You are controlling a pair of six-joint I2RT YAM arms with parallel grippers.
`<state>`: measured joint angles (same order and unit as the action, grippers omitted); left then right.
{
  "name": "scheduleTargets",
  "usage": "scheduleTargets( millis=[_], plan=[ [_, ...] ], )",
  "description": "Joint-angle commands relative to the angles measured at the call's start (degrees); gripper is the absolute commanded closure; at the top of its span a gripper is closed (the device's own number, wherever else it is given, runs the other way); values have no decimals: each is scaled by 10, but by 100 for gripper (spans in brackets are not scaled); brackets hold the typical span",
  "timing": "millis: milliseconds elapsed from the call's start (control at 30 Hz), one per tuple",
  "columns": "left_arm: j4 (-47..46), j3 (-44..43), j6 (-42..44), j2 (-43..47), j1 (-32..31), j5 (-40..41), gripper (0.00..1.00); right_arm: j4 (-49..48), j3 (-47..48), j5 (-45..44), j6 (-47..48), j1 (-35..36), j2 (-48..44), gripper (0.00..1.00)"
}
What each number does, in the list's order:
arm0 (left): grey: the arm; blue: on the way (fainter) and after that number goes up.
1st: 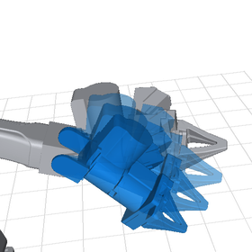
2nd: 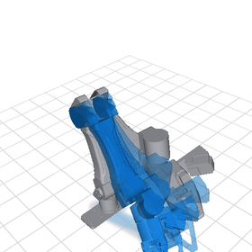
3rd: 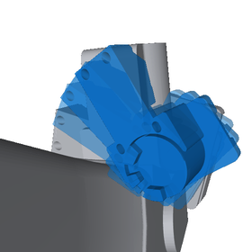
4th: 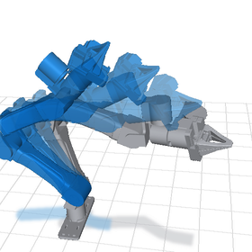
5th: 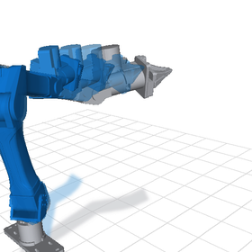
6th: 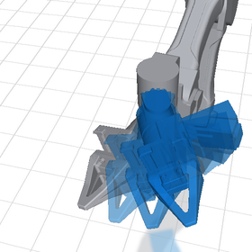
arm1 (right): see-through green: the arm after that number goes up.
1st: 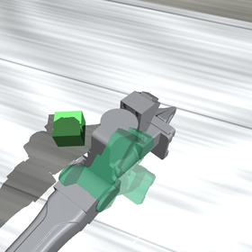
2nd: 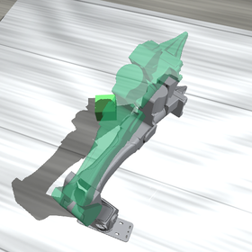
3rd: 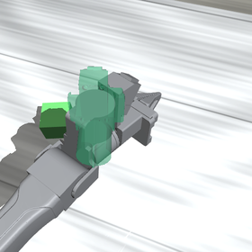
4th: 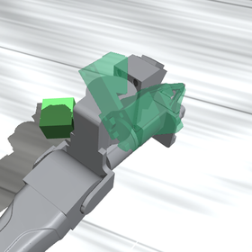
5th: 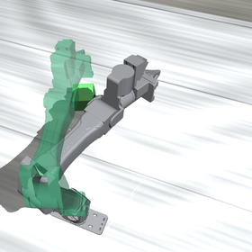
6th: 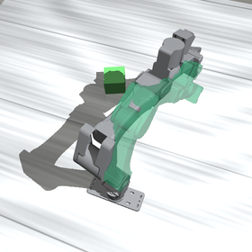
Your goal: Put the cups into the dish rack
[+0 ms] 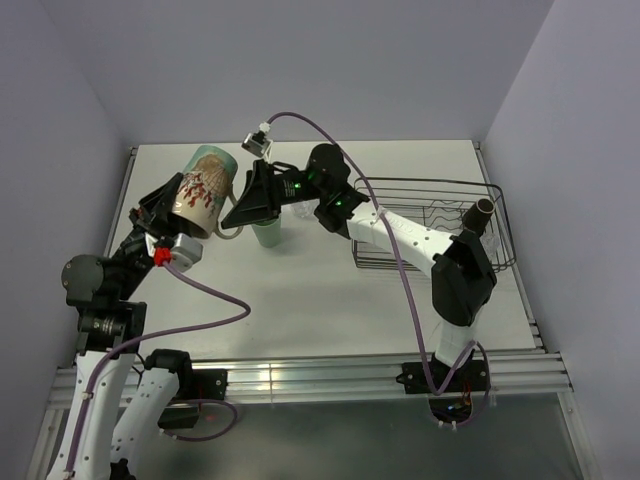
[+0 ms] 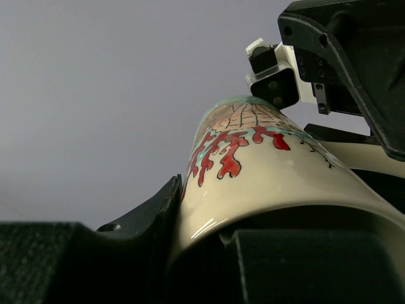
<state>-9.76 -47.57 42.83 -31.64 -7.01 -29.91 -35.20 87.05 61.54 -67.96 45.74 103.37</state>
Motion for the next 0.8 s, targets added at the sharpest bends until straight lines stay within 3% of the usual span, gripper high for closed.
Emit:
scheduleTargets(
  millis=[0, 200, 533, 567, 600, 667, 767],
  plan=[
    [-98, -4, 15, 20, 0, 4, 100, -66, 36, -7, -21, 9, -1, 18],
    [-102, 5, 11, 25, 0, -4, 100, -87, 41, -13, -47, 9, 10, 33],
    [-111, 7, 1, 23, -1, -9, 100, -103, 45, -11, -68, 11, 19, 68],
    [-111, 8, 0, 23, -1, -10, 100, -104, 45, -11, -69, 11, 19, 72],
    [-111, 9, 1, 23, 0, -10, 100, -104, 45, -10, -71, 12, 20, 84],
    [-111, 11, 2, 25, 0, -12, 100, -105, 44, -8, -74, 11, 20, 97],
    [-105, 12, 8, 25, 0, -19, 100, -104, 41, -7, -75, 10, 17, 100]
  ],
)
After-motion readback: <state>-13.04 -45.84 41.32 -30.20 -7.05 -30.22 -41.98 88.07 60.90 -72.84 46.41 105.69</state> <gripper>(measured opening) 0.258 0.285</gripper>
